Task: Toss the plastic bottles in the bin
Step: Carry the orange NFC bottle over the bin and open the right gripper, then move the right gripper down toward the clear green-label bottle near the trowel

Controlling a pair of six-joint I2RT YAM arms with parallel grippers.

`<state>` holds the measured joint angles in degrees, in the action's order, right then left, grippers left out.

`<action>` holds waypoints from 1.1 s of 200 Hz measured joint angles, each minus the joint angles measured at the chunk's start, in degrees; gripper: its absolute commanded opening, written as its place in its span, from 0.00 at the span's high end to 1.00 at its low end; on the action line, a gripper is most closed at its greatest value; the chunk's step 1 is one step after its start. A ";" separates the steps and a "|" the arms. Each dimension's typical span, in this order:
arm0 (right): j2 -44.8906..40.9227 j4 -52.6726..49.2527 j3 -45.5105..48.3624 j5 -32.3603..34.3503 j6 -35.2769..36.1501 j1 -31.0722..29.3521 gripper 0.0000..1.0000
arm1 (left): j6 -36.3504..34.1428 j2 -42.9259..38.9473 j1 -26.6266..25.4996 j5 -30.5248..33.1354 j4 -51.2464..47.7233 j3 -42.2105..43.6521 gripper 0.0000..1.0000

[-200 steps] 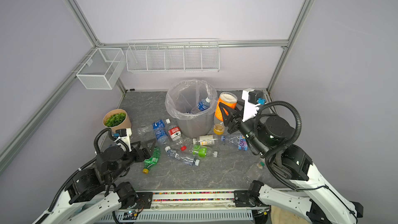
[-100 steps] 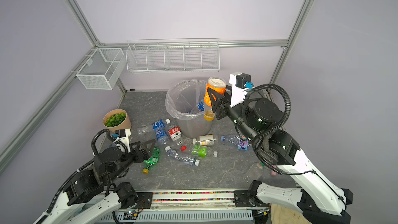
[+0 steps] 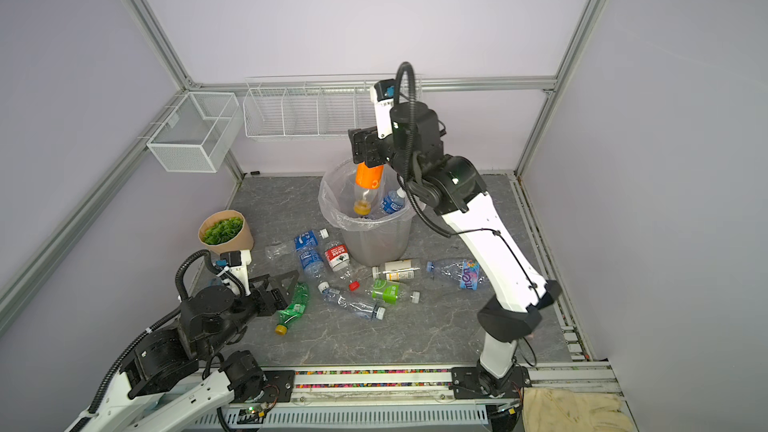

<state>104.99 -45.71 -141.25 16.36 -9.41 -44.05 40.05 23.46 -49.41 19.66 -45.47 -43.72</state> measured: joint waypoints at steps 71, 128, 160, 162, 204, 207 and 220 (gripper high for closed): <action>-15.47 -2.10 22.43 -0.52 -0.02 -2.45 0.12 | -0.02 -0.98 0.00 0.04 -0.46 -0.42 0.05; -30.51 3.26 35.30 3.41 -1.20 -2.14 0.12 | 0.00 -0.87 0.00 -0.02 -0.42 -0.37 0.05; -34.86 2.73 43.67 6.38 -3.30 -1.33 0.12 | 0.00 -0.35 0.00 -0.17 -0.28 0.00 0.05; -35.10 2.62 44.15 6.60 -3.52 -1.27 0.12 | 0.00 -0.31 0.00 -0.20 -0.28 0.02 0.05; -39.98 -2.29 50.77 10.29 -9.44 1.22 0.12 | -0.02 1.16 0.00 -0.70 0.11 0.61 0.05; -40.24 -2.71 51.04 10.45 -9.92 1.46 0.12 | -0.02 1.31 0.00 -0.83 0.13 0.70 0.05; -41.18 -4.76 52.35 11.08 -12.24 2.69 0.12 | -0.02 1.88 0.00 -1.29 0.31 0.98 0.05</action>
<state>63.81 -50.48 -88.90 27.44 -21.65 -41.36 40.03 25.34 -49.41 18.37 -45.17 -42.74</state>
